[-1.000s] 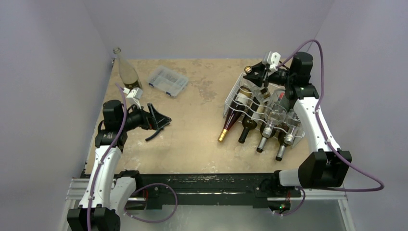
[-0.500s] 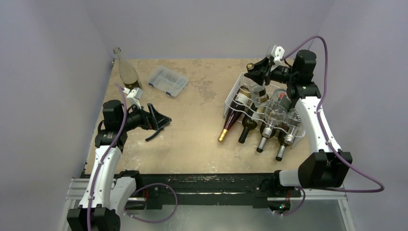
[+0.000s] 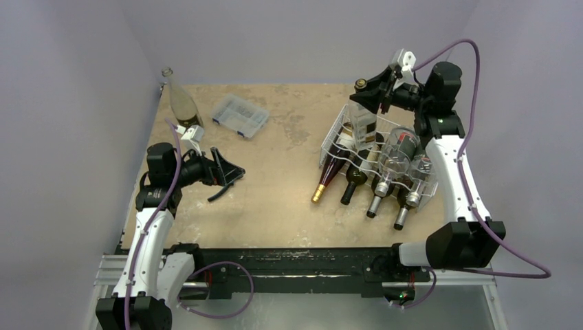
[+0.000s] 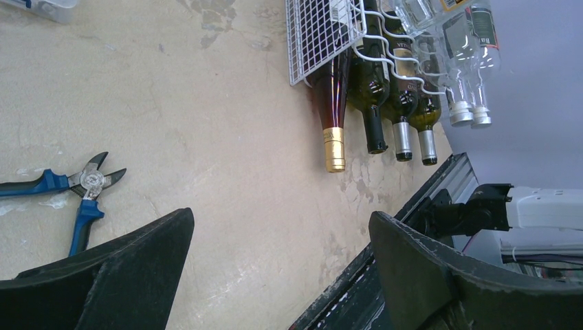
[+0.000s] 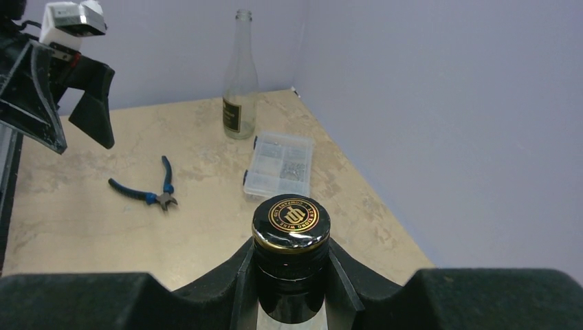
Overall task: Take the wine bottle off the wine rack
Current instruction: Place the wine bottle at the center of the board.
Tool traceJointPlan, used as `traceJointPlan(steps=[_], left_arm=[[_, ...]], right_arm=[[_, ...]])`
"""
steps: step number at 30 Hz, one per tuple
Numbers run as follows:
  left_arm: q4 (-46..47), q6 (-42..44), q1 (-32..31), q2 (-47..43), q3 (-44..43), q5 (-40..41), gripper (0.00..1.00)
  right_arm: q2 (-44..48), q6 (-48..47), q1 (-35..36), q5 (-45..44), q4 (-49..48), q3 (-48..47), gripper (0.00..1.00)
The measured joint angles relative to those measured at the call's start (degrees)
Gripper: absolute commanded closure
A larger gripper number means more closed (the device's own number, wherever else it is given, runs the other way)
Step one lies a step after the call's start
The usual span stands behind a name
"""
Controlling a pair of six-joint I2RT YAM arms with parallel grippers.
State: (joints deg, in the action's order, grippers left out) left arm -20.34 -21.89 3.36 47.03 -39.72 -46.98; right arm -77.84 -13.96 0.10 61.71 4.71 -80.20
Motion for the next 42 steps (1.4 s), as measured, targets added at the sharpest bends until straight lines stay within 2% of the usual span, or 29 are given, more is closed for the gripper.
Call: traceJointPlan(steps=[14, 23, 35, 42], left_arm=[[0.1, 0.0, 0.0, 0.0, 0.0, -0.3, 0.00], [0.1, 0.0, 0.0, 0.0, 0.0, -0.3, 0.00], [0.1, 0.2, 0.0, 0.0, 0.0, -0.3, 0.00], [0.1, 0.4, 0.0, 0.0, 0.0, -0.3, 0.00]], right_arm=[[0.9, 15.0, 1.4, 4.5, -4.7, -2.2, 1.00], [5.4, 19.9, 9.4, 7.5, -8.0, 2.0, 1.00], [3.2, 29.1, 19.8, 8.3, -23.7, 12.9, 1.00], [0.2, 31.8, 24.5, 6.6, -31.6, 15.9, 1.00]])
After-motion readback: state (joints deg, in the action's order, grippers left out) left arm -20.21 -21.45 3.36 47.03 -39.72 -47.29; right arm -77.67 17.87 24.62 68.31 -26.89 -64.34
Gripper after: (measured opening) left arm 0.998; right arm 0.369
